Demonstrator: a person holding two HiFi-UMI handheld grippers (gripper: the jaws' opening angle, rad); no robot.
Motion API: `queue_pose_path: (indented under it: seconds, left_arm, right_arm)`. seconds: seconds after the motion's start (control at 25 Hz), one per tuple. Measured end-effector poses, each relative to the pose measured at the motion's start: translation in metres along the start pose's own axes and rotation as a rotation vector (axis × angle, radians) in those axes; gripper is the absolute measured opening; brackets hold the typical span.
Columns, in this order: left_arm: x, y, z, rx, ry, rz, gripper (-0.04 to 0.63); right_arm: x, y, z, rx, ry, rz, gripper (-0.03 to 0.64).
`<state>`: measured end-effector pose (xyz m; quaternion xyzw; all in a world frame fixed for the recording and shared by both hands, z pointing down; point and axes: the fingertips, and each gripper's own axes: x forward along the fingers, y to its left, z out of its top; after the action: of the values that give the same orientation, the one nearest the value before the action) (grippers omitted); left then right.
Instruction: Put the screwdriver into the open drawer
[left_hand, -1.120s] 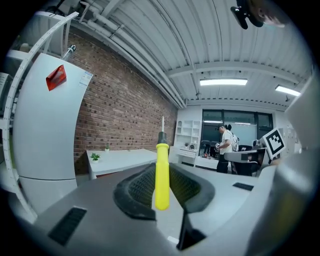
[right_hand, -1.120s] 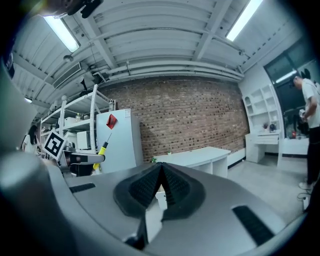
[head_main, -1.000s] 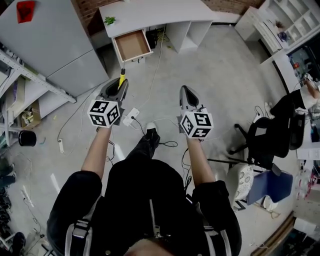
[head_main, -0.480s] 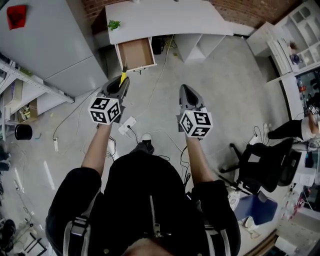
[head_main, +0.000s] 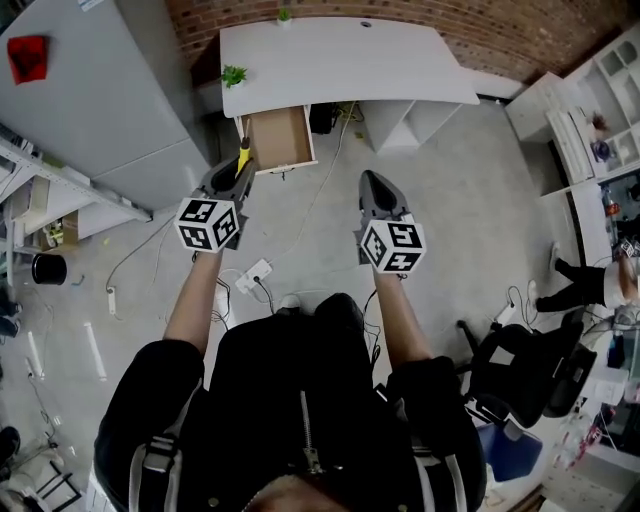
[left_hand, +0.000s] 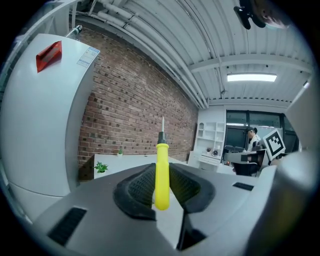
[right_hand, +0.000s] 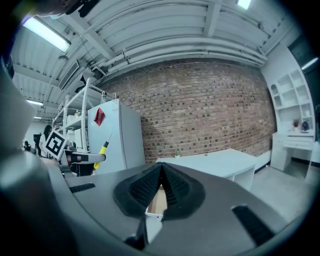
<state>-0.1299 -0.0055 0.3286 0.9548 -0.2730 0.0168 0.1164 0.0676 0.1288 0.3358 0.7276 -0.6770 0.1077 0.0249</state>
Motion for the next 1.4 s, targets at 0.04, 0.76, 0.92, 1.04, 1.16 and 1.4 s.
queue_pose_path:
  seconds: [0.04, 0.76, 0.92, 1.04, 1.16, 1.4]
  left_arm:
    - [0.005, 0.003, 0.000, -0.001, 0.000, 0.007, 0.091]
    - [0.169, 0.060, 0.007, -0.029, -0.030, 0.301, 0.091]
    - [0.207, 0.062, 0.027, -0.009, -0.071, 0.354, 0.091]
    - [0.231, 0.062, 0.039, -0.003, -0.088, 0.386, 0.091]
    - [0.247, 0.068, 0.047, 0.005, -0.093, 0.411, 0.091]
    - [0.256, 0.085, 0.065, 0.014, -0.127, 0.453, 0.091]
  right_arm:
    - [0.006, -0.003, 0.000, 0.002, -0.001, 0.007, -0.002]
    - [0.228, -0.127, 0.032, -0.030, 0.033, 0.287, -0.002]
    - [0.280, -0.149, 0.054, -0.043, 0.041, 0.375, -0.002]
    - [0.307, -0.162, 0.065, -0.054, 0.047, 0.421, -0.002]
    - [0.324, -0.168, 0.071, -0.064, 0.044, 0.450, -0.002]
    - [0.353, -0.167, 0.068, -0.053, 0.063, 0.493, -0.002]
